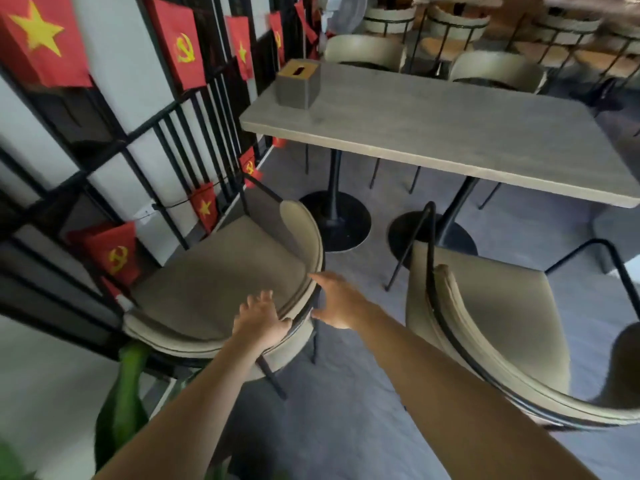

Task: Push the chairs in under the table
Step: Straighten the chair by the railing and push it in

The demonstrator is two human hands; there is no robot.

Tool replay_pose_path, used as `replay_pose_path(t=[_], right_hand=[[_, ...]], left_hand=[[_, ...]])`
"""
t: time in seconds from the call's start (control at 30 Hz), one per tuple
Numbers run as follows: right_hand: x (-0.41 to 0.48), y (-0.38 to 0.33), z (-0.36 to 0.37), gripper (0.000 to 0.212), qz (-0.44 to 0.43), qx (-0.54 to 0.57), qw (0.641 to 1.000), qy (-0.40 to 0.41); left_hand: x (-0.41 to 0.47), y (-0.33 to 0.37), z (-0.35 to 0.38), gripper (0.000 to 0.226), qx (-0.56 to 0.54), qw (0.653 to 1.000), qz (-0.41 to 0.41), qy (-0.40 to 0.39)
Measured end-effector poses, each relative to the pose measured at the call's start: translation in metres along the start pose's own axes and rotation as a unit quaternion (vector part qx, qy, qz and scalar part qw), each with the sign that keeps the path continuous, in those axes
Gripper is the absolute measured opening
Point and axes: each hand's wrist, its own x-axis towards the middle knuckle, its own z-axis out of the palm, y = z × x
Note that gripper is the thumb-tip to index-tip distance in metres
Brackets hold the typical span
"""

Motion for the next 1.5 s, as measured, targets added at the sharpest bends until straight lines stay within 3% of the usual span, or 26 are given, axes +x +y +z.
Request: replay_pose_path(t=[0.1, 0.2, 0.33, 0.43, 0.6, 0.77, 1.13, 1.5], right_hand=[[0.030, -0.016, 0.032, 0.083, -0.020, -0.059, 0.997, -0.036], [0.054, -0.020, 0.046, 0.078, -0.052, -0.189, 0.978, -0.067], [0.086, -0.022, 0.031, 0.057, -0.065, -0.363, 0.924, -0.102], [0.112, -0.016, 0.019, 0.052, -0.063, -0.455, 0.880, -0.122], [0.127, -0.013, 0.015, 0.035, -0.123, -0.534, 0.826, -0.136], [0.120, -0.026, 0.013, 0.032, -0.132, -0.569, 0.798, -0.146], [0.094, -0.031, 0.034, 0.028, -0.112, -0.549, 0.820, -0.116], [0.062, -0.047, 0.070, 0.026, 0.015, -0.433, 0.893, -0.118]], left_hand=[[0.015, -0.029, 0.014, 0.080, 0.017, 0.998, -0.012, -0.057], [0.025, -0.040, 0.025, 0.061, 0.098, 0.993, -0.004, -0.066], [0.026, -0.033, 0.033, 0.054, 0.122, 0.990, -0.050, -0.044], [0.025, -0.029, 0.042, 0.052, 0.128, 0.988, -0.087, 0.003], [0.029, -0.023, 0.043, 0.058, 0.139, 0.983, -0.121, -0.001], [0.027, -0.026, 0.039, 0.054, 0.138, 0.984, -0.110, -0.018], [0.018, -0.056, 0.027, 0.053, 0.158, 0.982, -0.077, -0.062], [0.042, -0.108, 0.001, 0.047, 0.249, 0.963, 0.083, -0.065]])
